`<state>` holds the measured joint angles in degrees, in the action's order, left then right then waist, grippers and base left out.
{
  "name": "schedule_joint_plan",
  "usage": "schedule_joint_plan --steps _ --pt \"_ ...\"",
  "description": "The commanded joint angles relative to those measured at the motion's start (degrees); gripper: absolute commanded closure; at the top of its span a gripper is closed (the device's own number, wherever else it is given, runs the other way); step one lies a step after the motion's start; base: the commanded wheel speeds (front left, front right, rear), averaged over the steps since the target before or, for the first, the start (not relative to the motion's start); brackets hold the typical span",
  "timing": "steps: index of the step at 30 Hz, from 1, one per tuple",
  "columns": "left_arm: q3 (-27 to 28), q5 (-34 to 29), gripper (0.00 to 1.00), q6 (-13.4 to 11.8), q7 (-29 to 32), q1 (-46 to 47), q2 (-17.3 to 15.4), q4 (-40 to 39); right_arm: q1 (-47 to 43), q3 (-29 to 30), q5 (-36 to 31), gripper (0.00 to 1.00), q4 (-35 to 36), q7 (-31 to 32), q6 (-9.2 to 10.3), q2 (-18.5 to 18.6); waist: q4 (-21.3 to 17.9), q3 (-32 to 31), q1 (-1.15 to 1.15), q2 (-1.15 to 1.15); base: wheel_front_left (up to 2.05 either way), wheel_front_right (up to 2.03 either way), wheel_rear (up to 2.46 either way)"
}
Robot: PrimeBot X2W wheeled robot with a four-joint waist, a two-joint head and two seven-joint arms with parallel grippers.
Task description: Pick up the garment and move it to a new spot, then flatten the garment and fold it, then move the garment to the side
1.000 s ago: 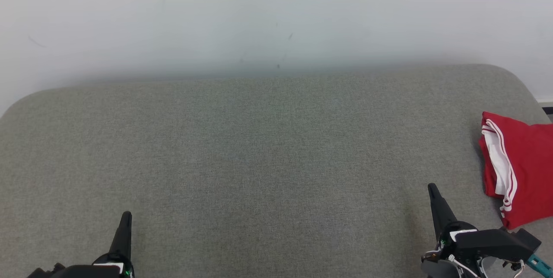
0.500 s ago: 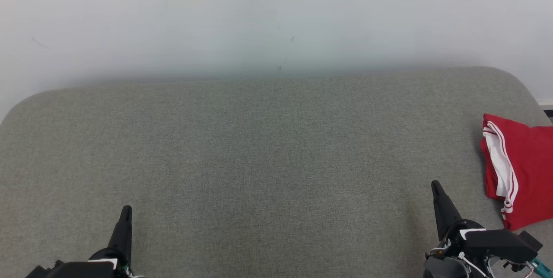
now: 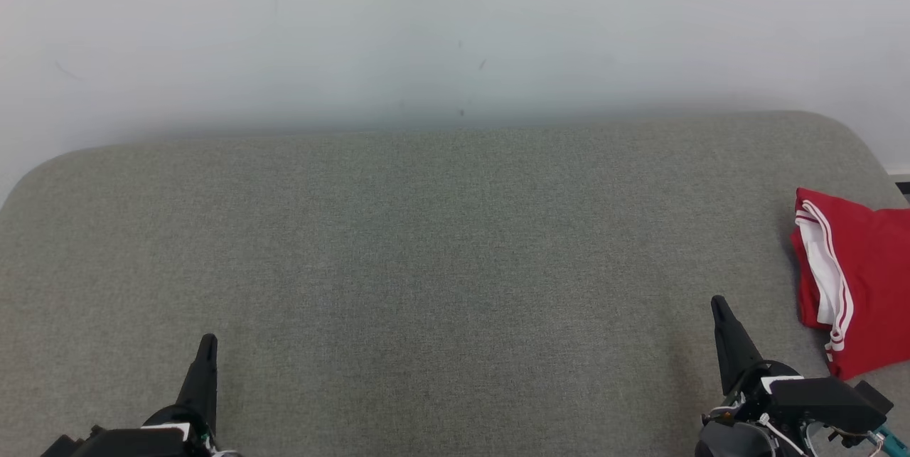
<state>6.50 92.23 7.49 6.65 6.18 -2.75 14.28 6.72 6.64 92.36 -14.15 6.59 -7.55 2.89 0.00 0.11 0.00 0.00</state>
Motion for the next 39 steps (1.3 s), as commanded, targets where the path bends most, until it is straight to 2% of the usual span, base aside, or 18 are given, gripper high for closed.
schedule_joint_plan --steps 1,39 --pt "0.2 0.3 1.00 0.1 0.1 0.5 -0.2 -0.2 -0.7 0.0 0.1 1.00 0.2 0.2 0.12 0.0 0.0 0.0 0.00 0.00 0.00 0.00 0.00" --pt "0.2 0.3 1.00 0.1 0.0 0.5 -0.2 -0.2 -0.7 0.0 0.1 1.00 0.2 0.2 0.12 0.0 0.0 0.0 0.00 0.00 0.00 0.00 0.00"
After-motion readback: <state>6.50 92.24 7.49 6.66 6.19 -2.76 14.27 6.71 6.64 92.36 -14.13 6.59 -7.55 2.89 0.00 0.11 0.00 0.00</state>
